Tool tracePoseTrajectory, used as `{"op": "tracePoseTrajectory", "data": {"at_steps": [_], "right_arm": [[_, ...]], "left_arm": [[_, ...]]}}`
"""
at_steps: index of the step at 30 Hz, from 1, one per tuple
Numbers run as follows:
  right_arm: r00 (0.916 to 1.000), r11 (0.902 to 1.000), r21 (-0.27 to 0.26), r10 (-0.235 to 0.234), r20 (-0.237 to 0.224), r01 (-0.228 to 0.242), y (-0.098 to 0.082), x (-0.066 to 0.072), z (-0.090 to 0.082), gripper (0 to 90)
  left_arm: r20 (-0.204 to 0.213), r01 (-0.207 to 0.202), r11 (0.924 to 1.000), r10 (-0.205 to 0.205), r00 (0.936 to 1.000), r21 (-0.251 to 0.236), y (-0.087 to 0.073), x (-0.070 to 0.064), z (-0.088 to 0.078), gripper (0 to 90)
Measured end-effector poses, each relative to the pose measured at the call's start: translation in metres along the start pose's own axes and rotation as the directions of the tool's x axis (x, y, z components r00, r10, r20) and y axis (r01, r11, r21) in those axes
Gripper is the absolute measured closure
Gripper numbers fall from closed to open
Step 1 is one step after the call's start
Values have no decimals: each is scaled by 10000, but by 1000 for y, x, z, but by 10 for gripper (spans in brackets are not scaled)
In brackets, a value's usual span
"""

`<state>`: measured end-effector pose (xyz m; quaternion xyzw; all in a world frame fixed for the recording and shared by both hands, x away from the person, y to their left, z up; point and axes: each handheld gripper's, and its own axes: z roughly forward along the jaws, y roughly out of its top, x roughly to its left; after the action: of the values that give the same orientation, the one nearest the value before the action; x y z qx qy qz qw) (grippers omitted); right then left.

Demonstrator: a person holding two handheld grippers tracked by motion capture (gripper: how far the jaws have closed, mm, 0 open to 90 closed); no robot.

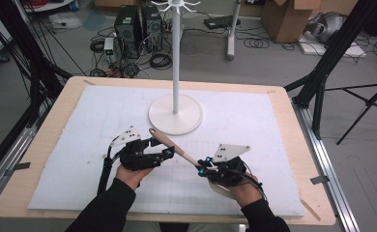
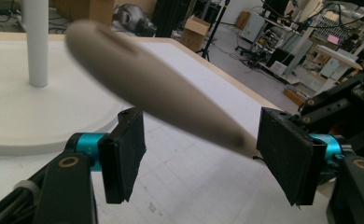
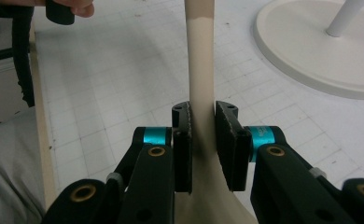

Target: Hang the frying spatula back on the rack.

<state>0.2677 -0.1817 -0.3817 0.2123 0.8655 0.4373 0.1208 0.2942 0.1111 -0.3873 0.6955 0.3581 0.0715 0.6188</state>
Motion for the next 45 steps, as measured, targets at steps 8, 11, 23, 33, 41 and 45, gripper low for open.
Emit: {"op": "tracePoseTrajectory", "data": {"at_steps": [8, 11, 23, 33, 41, 45], "right_arm": [[9998, 9996, -290, -17, 200, 23, 3, 2, -5, 770], [9995, 9992, -383, -84, 298, 96, 4, 2, -6, 770], [9978, 9951, -956, -173, 645, 235, 10, 9, -8, 769], [9960, 9908, -1279, -328, 829, 433, 17, 14, -12, 769], [9962, 9876, -1483, -396, 780, 508, 21, 15, -14, 768], [9963, 9859, -1584, -428, 746, 542, 24, 16, -14, 768]], "left_arm": [[169, 146, 9997, -142, 9998, -202, 16, -4, 2, 417], [168, 122, 9996, -117, 9998, -256, 19, -5, 1, 416], [284, 29, 9975, -9, 9996, -701, 34, -8, -7, 492], [532, 107, 9947, -52, 9986, -1026, 45, -12, -14, 595], [1114, 257, 9925, -123, 9937, -1197, 55, -17, -19, 648], [1551, 419, 9896, -202, 9877, -1377, 62, -23, -21, 691]]}}
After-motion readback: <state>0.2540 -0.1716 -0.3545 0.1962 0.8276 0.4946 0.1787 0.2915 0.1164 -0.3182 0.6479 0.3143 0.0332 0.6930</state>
